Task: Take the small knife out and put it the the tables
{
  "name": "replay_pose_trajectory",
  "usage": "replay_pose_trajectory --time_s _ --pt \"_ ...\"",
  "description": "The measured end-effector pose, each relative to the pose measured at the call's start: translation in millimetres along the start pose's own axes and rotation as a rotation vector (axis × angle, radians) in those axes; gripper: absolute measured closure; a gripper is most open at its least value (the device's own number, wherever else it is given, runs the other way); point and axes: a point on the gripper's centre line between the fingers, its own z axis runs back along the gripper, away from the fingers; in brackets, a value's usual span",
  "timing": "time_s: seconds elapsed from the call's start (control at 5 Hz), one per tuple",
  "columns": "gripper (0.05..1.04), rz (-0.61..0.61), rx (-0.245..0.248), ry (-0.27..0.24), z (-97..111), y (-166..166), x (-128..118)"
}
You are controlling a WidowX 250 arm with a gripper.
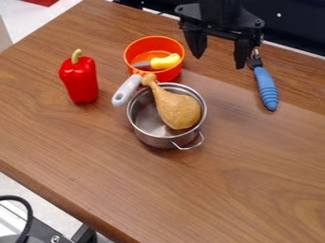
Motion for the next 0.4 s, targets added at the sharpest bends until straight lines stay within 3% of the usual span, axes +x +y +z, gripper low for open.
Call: replay_pose_trajectory --time_s 0.2,0.4 --pt "0.089 -0.01 0.004 0.032 -8 1 -6" --pt "0.089 -0.153 -0.01 0.066 -2 17 -3"
